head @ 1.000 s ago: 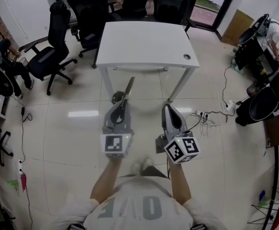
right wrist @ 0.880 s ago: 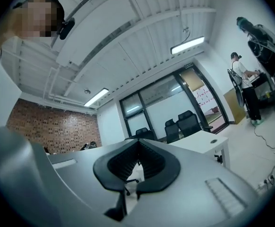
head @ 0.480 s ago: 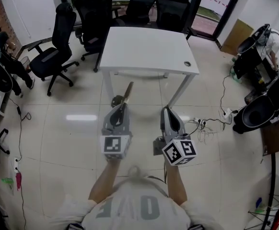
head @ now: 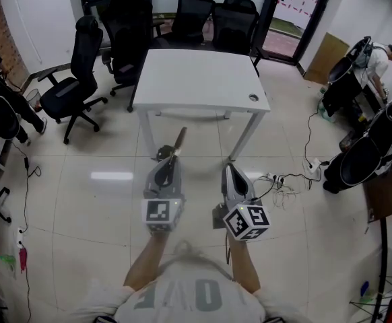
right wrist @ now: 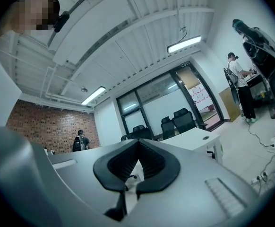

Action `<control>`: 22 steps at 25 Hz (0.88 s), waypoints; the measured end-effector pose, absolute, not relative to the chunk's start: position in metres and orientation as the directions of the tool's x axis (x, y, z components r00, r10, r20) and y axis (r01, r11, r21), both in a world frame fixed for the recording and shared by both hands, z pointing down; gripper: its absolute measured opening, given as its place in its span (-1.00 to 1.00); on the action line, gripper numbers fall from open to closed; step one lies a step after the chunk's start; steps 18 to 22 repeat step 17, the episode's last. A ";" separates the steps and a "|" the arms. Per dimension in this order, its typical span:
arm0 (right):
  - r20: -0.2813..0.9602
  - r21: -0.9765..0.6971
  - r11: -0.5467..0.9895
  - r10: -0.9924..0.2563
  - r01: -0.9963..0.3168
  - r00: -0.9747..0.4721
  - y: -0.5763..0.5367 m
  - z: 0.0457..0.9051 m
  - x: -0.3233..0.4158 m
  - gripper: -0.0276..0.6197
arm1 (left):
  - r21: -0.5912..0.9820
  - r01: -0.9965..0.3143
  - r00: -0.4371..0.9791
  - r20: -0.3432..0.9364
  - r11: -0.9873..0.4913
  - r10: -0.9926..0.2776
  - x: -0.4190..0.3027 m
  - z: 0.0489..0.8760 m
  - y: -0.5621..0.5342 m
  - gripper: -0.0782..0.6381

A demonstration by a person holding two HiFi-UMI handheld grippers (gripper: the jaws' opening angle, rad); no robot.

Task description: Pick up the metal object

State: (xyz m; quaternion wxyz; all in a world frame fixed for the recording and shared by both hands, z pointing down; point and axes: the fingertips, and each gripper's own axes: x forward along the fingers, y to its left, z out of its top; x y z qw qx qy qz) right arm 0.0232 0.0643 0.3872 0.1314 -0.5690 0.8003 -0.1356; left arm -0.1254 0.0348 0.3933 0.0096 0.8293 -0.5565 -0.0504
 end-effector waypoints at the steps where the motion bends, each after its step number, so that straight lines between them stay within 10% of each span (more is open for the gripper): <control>1: -0.058 -0.367 0.315 -0.947 -0.875 -0.317 0.065 0.386 0.026 -0.88 | 0.070 -0.923 0.374 -0.074 -0.379 -0.924 -0.123 0.393 0.036 -0.77; 22: -0.070 -0.370 0.361 -0.930 -0.856 -0.362 0.074 0.379 0.037 -0.88 | 0.082 -0.949 0.297 -0.080 -0.303 -0.952 -0.123 0.386 0.054 -0.78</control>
